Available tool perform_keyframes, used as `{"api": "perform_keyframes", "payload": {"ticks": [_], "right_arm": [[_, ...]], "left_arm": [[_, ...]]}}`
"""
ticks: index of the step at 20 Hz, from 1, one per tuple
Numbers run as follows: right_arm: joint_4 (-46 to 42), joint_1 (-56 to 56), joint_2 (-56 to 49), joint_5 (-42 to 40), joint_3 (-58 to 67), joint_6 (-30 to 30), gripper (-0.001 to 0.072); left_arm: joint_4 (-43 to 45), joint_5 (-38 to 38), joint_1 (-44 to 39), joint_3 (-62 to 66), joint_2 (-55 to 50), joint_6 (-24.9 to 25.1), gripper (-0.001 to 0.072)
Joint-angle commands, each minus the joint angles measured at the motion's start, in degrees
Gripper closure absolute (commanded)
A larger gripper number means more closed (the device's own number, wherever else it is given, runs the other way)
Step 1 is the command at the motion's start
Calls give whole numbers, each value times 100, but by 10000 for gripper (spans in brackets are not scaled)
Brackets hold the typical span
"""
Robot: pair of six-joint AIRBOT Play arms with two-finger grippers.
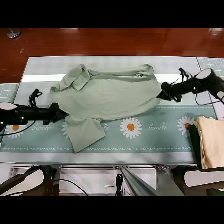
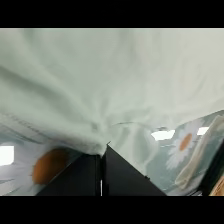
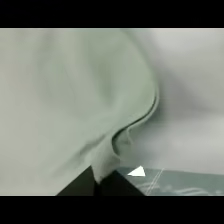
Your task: Fold the shirts.
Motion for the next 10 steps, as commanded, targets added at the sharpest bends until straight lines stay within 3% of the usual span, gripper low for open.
{"api": "perform_keyframes", "payload": {"ticks": [1, 3, 6, 10], "right_arm": [[-55, 111, 114, 796, 1679, 13, 689], [-59, 229, 299, 970, 3499, 37, 689], [-791, 380, 750, 879, 5781, 415, 689], [-837, 380, 2625, 557, 5154, 153, 689]], "left_arm": [[-544, -245, -22, 1163, 339, 26, 689], [-887, -66, -42, 2728, 656, 151, 689], [-442, 326, -57, 5204, 944, 11, 689], [1261, -177, -57, 7250, 1467, -802, 689]]}}
